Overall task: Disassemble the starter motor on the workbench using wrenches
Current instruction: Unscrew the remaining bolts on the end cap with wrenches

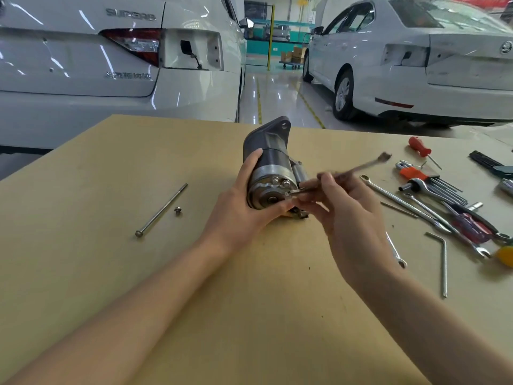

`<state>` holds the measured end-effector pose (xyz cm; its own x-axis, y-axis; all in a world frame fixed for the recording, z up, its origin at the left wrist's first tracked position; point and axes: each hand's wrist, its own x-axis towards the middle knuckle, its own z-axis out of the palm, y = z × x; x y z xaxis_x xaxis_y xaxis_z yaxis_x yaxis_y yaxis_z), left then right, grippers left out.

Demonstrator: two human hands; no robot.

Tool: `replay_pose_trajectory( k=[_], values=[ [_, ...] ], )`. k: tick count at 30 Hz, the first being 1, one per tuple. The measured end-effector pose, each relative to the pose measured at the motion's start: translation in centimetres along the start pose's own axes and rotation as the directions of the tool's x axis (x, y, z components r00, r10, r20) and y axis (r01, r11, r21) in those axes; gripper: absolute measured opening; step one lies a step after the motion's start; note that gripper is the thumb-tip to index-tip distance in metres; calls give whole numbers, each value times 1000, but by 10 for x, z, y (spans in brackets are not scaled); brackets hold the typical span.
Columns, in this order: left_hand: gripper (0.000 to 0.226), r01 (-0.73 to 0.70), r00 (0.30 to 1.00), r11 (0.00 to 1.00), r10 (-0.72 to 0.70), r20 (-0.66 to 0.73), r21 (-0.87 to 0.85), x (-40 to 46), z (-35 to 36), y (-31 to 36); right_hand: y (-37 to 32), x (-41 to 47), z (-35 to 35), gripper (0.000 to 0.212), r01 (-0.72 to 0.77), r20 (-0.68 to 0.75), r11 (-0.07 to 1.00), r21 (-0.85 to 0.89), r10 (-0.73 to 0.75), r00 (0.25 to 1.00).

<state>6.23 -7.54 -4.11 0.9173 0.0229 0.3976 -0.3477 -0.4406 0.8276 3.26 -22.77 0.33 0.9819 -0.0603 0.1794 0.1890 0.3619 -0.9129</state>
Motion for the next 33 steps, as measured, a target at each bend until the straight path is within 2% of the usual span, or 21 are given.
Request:
replay_pose_trajectory(
  k=[2,4,7,16,21,28,33],
  values=[
    [101,-9,1000,1000,9,-9,0,0,0,0,2,4,-5,14,-188,-6,956,225,194,981],
    [103,-15,1000,1000,15,-11,-9,0,0,2,3,5,-5,12,-251,49,904,345,249,967],
    [103,-8,1000,999,8,-14,-31,0,1,4,3,6,-3,12,-272,60,866,419,272,960],
    [96,-7,1000,1000,7,-16,-21,2,1,-2,1,7,-5,4,-278,30,873,400,291,956],
    [98,-6,1000,1000,6,-10,-25,2,1,0,3,8,-6,10,-252,27,887,387,262,965],
    [98,-1,1000,999,1,-14,-39,2,1,1,5,9,-8,8,-253,33,887,386,261,965],
    [96,-5,1000,999,5,-11,-40,1,0,0,3,11,-10,7,-163,31,949,270,161,986]
  ],
)
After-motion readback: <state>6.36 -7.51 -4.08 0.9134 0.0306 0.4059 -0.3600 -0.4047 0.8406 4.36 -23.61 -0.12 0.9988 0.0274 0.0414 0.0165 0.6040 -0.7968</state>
